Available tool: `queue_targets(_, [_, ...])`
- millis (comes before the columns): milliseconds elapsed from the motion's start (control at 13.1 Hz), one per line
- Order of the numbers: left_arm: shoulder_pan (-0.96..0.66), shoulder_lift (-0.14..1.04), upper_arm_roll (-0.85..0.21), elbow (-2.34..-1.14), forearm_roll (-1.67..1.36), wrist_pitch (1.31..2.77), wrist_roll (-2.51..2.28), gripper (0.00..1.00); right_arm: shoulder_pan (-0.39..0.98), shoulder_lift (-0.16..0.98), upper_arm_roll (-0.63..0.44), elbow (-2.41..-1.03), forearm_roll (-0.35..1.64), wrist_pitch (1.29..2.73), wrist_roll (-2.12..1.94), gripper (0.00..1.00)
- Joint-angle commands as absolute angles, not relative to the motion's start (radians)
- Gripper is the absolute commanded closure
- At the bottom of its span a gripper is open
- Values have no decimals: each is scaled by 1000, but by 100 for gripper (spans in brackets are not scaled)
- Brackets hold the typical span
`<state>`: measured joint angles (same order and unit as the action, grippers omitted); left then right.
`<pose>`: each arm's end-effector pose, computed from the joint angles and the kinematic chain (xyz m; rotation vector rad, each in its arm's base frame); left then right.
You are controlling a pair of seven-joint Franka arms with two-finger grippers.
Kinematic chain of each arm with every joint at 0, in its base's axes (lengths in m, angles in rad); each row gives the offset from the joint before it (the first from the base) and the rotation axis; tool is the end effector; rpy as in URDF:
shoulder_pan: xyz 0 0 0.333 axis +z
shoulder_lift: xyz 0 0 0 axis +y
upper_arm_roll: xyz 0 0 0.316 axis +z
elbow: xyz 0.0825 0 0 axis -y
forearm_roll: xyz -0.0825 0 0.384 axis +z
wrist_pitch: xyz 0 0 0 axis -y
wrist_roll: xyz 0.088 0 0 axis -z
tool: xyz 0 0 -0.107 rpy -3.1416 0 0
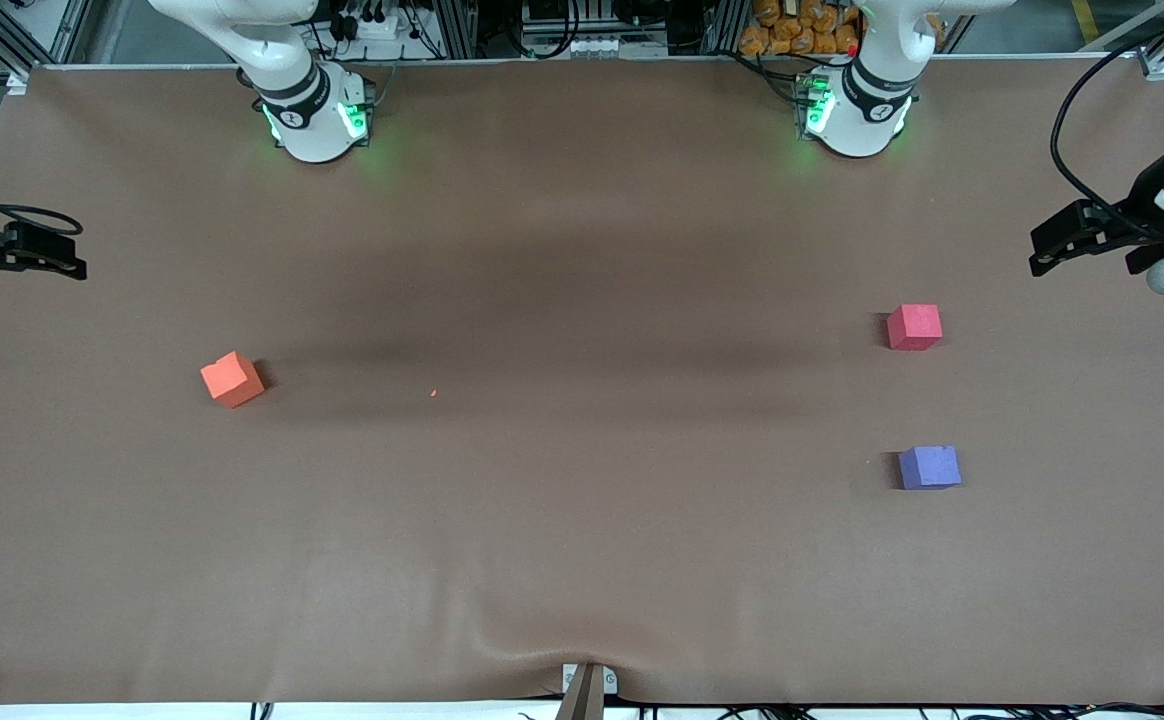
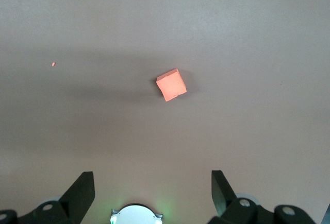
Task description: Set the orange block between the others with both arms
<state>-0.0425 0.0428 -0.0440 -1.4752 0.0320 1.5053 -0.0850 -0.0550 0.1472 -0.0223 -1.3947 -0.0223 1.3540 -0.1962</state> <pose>0.5599 -0.0443 0.6398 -3.1105 -0.0007 0.0156 0.5740 -0.0462 0.6055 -3.1218 -0.1814 0.2973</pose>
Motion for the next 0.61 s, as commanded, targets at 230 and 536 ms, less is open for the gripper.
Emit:
queue_targets(230, [-40, 41, -41, -1465, 21, 1503, -45, 0, -60, 137, -12, -1390, -34, 1341, -179, 0])
queue_targets(536, [-31, 43, -41, -1465, 14, 1503, -46, 0, -64, 147, -12, -1391, -32, 1348, -181, 0])
